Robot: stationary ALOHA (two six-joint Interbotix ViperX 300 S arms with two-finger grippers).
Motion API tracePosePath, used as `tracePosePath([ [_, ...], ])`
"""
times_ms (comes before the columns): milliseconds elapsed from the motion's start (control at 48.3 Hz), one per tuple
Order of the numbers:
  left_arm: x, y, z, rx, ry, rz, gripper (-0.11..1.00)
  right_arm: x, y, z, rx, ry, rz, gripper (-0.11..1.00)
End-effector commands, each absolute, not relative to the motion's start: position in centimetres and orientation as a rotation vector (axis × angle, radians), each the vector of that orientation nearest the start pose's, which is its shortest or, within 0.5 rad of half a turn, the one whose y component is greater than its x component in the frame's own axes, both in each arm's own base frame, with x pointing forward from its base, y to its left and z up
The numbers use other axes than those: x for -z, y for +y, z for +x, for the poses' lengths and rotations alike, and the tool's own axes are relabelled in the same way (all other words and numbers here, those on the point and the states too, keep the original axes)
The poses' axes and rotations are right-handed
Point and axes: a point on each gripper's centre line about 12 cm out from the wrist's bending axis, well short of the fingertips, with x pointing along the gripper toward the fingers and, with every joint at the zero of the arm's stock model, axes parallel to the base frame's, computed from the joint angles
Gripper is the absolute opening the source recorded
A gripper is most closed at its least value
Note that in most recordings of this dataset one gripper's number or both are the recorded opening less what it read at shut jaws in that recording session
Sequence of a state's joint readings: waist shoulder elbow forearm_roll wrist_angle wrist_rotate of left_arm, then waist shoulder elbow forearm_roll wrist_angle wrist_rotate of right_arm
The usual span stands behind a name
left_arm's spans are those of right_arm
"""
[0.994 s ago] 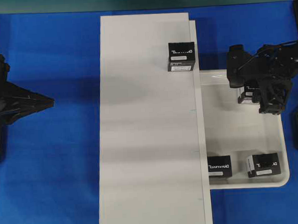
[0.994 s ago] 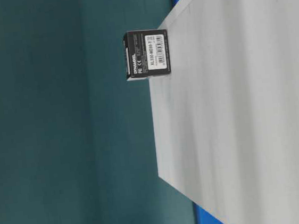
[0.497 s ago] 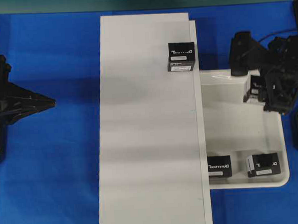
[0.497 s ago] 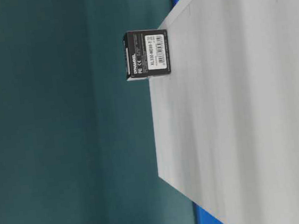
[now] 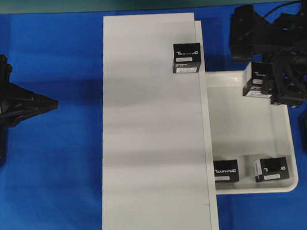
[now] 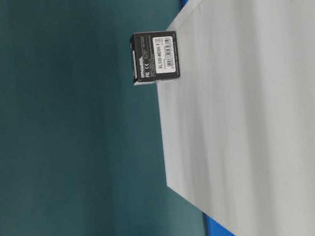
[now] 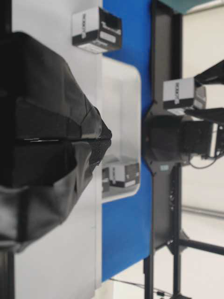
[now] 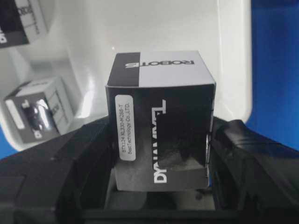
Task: Place the box from the white plastic tray onto the white base.
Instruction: 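Lift the box and carry it left over the white base, then lower the box onto the base below the first box and open the right gripper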
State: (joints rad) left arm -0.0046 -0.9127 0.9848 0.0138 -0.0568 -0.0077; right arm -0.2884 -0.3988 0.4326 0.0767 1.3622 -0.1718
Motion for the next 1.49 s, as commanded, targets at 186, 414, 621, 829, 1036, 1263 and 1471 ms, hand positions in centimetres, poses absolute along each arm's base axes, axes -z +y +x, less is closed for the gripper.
tracePosePath([
  [186, -34.5, -0.1, 21.9, 0.004, -0.012, 0.005, -0.07, -30.8, -6.4, 28.8, 0.036, 1.373, 0.098, 0.58],
  [414, -34.3, -0.1, 22.0, 0.004, -0.006, 0.005, -0.07, -31.1, -6.1, 31.3, 0.012, 1.369, 0.077, 0.58],
  [621, -34.3, -0.1, 22.0, 0.004, -0.006, 0.006, -0.07, -30.1, -5.6, 33.6, -0.014, 1.382, 0.059, 0.58],
  [829, -34.1, -0.1, 22.3, 0.004, 0.006, 0.006, -0.07, -28.0, -5.4, 36.0, -0.028, 1.365, 0.038, 0.58],
  [1036, -34.0, -0.2, 22.4, 0.009, 0.009, 0.003, -0.07, -26.4, -5.6, 37.2, -0.025, 1.359, 0.029, 0.58],
  [1263, -34.0, -0.2, 22.4, 0.009, 0.009, 0.003, -0.07, -24.7, -5.8, 37.8, -0.02, 1.371, 0.033, 0.58],
  [1471, -34.0, -0.2, 22.4, 0.009, 0.009, 0.003, -0.07, -23.4, -5.9, 38.1, -0.045, 1.382, 0.005, 0.58],
])
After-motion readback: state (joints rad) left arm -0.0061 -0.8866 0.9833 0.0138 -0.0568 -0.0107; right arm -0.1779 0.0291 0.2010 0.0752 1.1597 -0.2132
